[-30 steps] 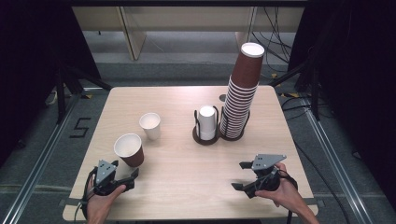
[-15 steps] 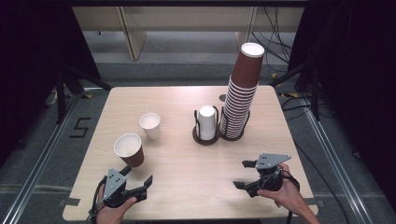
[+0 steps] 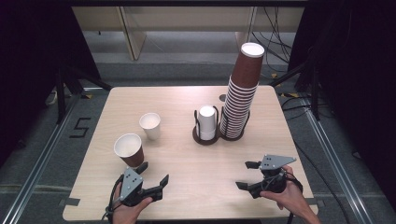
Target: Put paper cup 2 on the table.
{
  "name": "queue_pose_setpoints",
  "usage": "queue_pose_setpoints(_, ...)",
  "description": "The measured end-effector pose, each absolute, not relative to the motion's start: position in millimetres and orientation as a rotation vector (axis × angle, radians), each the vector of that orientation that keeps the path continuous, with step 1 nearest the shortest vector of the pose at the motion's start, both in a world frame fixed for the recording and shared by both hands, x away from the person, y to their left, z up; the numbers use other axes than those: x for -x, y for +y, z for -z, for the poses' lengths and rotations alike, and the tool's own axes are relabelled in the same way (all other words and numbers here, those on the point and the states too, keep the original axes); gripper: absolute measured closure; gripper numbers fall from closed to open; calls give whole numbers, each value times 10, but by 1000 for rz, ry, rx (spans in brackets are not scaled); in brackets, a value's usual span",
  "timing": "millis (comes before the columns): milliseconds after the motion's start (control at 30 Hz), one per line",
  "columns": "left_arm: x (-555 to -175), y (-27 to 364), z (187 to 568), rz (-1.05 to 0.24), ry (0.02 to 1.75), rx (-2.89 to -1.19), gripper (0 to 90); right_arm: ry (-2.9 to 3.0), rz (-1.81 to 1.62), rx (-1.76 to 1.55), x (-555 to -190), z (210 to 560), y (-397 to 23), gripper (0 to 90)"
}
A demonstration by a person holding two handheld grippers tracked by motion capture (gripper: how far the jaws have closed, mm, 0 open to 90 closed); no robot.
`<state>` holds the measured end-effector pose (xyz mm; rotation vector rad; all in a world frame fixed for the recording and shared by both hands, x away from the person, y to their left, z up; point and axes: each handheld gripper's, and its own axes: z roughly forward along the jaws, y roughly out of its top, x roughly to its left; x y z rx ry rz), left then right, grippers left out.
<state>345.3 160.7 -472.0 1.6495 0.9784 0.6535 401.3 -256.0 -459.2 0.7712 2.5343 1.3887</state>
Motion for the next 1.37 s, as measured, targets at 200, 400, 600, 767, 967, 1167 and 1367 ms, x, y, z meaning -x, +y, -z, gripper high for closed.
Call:
queue_pose_setpoints(200,-3449,1552,4765,-648,955,-1647,147,2518,-1398,-786,-3985,4623,-2586,158)
queue_pose_setpoints(400,-3418,1508,4850,-640,907,-1653,147,2516,-1404,-819,-3945,4655,-2605,157)
queue_pose_setpoints(600,-3384,1426,4943,-630,851,-1686,147,2513,-1403,-833,-3890,4691,-2621,157)
queue_pose_setpoints(767,-3376,1445,4934,-636,858,-1683,147,2514,-1397,-847,-3864,4707,-2627,157)
queue_pose_setpoints(967,-3388,1444,4953,-626,857,-1684,147,2524,-1395,-838,-3871,4721,-2623,157)
queue_pose_setpoints(1167,-3387,1446,4954,-624,864,-1690,147,2522,-1396,-842,-3871,4735,-2614,157)
queue_pose_setpoints(1367,-3386,1448,4956,-622,866,-1695,147,2543,-1404,-857,-3882,4740,-2620,157)
